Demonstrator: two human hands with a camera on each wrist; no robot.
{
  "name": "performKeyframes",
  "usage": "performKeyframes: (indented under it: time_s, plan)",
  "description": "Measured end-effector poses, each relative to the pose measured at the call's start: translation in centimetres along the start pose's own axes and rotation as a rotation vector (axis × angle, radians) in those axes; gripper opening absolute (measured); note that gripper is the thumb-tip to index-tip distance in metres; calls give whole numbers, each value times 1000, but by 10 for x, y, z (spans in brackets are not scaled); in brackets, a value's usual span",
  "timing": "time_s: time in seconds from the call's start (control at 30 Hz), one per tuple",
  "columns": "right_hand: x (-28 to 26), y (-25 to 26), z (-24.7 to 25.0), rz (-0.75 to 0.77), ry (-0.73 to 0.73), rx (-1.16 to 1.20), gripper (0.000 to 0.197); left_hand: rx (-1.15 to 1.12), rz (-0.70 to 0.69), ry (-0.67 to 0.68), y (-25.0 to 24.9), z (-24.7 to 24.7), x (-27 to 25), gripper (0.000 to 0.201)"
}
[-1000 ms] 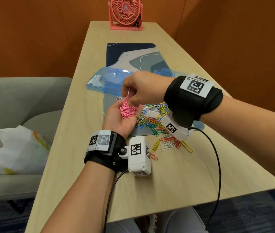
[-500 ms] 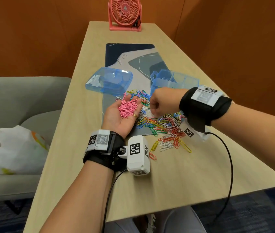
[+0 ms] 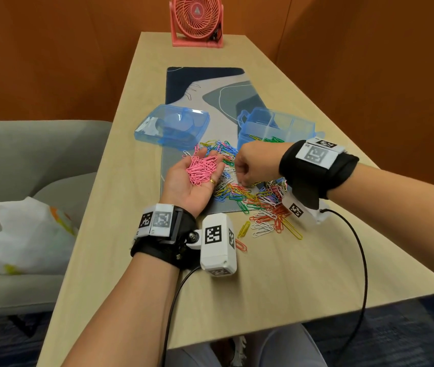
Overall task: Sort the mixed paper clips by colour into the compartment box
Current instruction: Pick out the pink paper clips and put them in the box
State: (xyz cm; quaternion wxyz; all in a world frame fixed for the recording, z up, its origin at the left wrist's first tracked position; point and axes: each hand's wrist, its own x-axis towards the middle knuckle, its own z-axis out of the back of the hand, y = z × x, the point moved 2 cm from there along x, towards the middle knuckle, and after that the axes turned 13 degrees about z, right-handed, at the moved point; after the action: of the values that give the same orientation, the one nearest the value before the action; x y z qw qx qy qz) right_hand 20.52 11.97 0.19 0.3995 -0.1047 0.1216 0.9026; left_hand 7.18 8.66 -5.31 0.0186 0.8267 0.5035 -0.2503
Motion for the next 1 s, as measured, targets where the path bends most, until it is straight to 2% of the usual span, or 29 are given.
performKeyframes:
  time_s: [0.27,0.4,0.63,0.77,0.87,1.0]
  plan:
    - [0,-9,1,-62,-41,-7,15,-27,-1,12,0,-1,-1,37]
    - [2,-5,0,-36,-46,34,3,-18,-3,12,0,-1,-1,38]
    - [5,-2,-4,-48,-11,64,15,15,2,5,2,-2,0,33]
    - [-3,-1,-6,-22,-104,124,1,39,-3,-1,4,-4,0,31]
    - [-17,-8,0,-49,-157,161,7,51,-1,-7,7,-4,0,33]
    - [-37,-19,9,-82,-60,151,7,49,13,-4,12,-6,-1,37]
